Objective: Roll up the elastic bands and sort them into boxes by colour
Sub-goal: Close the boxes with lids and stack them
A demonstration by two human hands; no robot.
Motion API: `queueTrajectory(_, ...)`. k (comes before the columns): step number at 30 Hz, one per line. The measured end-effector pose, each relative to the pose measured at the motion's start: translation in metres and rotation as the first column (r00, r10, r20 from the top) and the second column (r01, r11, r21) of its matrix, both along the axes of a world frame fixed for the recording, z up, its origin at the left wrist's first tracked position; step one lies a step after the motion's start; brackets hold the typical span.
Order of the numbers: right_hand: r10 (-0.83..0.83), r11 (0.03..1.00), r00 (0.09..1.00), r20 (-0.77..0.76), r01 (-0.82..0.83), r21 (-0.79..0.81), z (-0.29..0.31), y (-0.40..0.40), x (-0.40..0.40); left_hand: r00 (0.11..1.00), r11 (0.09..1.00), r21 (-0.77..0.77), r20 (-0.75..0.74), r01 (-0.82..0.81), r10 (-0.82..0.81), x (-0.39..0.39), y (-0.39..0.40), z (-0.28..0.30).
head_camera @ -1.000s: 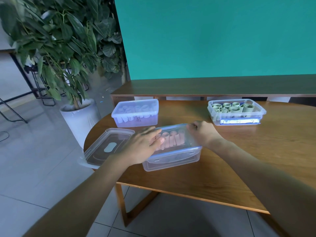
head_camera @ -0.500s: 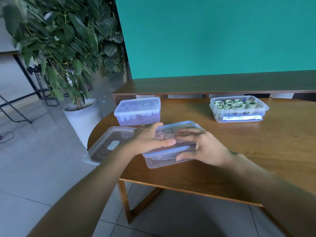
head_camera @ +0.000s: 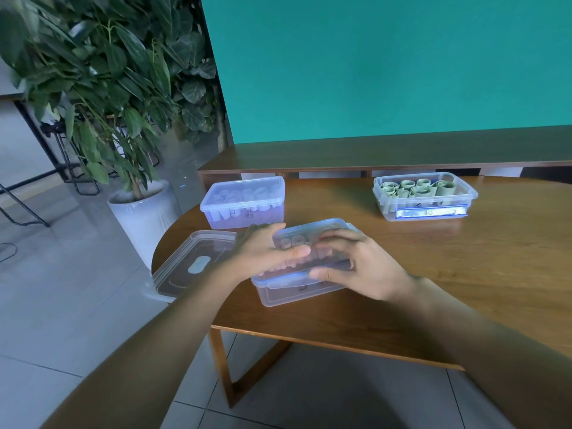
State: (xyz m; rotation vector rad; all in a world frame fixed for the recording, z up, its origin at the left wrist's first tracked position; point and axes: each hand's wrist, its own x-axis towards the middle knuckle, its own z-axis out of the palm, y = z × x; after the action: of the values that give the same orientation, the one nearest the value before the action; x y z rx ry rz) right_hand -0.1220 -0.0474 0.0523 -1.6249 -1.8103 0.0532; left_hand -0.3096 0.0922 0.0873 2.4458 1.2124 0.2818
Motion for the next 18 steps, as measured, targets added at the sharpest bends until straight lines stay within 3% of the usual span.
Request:
queueTrajectory(2,-0.116,0.993,0.987,-0.112,0.119,0.017,0.001,-0.002,0.002,0.993,0.993,0.066,0.073,-0.099,0.094,-0.002,-0.006,-0.003)
queueTrajectory(5,-0.356,0.934,0.92,-0.162,0.351,-0.062,0.0,0.001,0.006,0.961,0.962,0.17,0.214,-0.214,0.176,-0.013,-0.023,-0.011)
queueTrajectory(10,-0.431,0.902,0.868,-0.247,0.41,-0.132,-0.004,0.005,0.007,0.915,0.887,0.278,0.276,-0.368,0.293,-0.035,-0.039,-0.027)
queueTrajectory(14,-0.465,0.885,0.843,-0.271,0.438,-0.155,-0.005,0.005,0.003,0.901,0.911,0.169,0.294,-0.378,0.319,-0.039,-0.04,-0.023)
queueTrajectory(18,-0.485,0.875,0.787,-0.382,0.441,-0.201,-0.006,0.007,0.008,0.835,0.922,0.047,0.443,-0.384,0.326,-0.038,-0.042,-0.025)
